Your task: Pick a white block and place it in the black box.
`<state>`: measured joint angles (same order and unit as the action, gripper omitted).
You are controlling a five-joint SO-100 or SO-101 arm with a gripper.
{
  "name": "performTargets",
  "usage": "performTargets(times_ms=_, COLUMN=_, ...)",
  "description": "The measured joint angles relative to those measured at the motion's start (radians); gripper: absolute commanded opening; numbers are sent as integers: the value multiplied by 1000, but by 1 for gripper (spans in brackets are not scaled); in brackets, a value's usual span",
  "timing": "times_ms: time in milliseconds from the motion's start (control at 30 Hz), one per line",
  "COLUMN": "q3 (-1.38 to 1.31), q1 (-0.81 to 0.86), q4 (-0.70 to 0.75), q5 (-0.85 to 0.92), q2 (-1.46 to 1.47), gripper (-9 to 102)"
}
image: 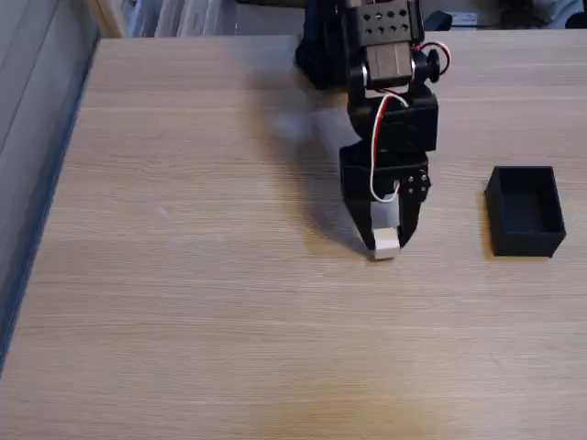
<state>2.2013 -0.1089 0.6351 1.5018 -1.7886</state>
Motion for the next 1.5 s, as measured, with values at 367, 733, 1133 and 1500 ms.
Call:
performTargets(times_ms=367, q3=103, q1=-147, q4=172, q5=-49, q2=-354, gripper=0)
performTargets(times_ms=733, q3=46, q1=-342, q4=288, q5=-97, q2=-468, gripper=0)
performTargets(times_ms=1133, q3=-81, q1=-535, q4=287, q5=-127, q2=-373, gripper=0)
performTargets(times_ms=1500, q3=-285, q1=-543, q4=287, q5=-163, q2=-112, gripper=3)
